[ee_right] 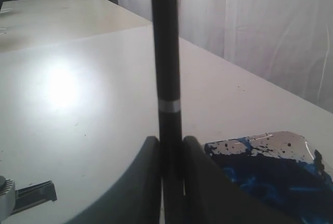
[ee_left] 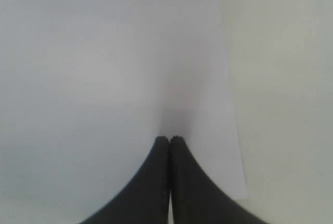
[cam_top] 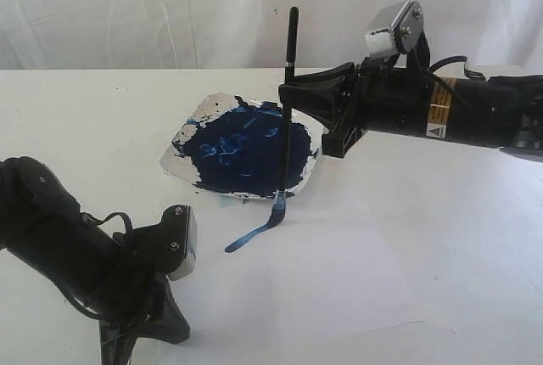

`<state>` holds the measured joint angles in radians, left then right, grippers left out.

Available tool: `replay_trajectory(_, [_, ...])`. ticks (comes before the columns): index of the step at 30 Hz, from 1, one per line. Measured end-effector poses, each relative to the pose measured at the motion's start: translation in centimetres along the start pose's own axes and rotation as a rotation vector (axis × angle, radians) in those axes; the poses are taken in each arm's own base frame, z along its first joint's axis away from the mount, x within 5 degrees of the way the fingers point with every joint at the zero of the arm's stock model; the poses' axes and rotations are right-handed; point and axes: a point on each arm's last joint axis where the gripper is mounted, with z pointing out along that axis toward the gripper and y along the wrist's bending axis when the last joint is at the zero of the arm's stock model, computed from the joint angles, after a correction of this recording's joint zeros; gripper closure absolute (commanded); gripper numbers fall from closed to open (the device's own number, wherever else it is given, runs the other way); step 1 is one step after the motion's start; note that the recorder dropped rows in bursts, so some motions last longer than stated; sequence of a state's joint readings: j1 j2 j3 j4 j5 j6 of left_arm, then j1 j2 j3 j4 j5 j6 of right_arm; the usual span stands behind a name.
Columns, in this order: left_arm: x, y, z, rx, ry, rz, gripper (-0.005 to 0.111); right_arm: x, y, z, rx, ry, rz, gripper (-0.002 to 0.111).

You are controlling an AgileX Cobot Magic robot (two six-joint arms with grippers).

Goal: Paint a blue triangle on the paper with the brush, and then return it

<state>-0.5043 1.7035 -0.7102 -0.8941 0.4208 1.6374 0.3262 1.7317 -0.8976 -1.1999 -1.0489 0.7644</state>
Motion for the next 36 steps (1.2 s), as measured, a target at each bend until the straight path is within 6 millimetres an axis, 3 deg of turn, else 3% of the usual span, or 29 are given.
replay_trajectory(10, [0.0, 0.0, 0.0, 0.000, 0.000, 0.000, 0.107, 0.1, -1.1, -1.1, 0.035, 0.002, -0.001, 0.108])
replay_trajectory(30, [0.0, 0.0, 0.0, 0.000, 0.000, 0.000, 0.107, -0.5, -1.3, -2.1, 0.049, 0.016, -0.043, 0.108])
replay_trajectory(36, [0.0, 0.0, 0.0, 0.000, 0.000, 0.000, 0.107, -1.9, -0.8, -2.5, 0.049, -0.005, -0.080, 0.108])
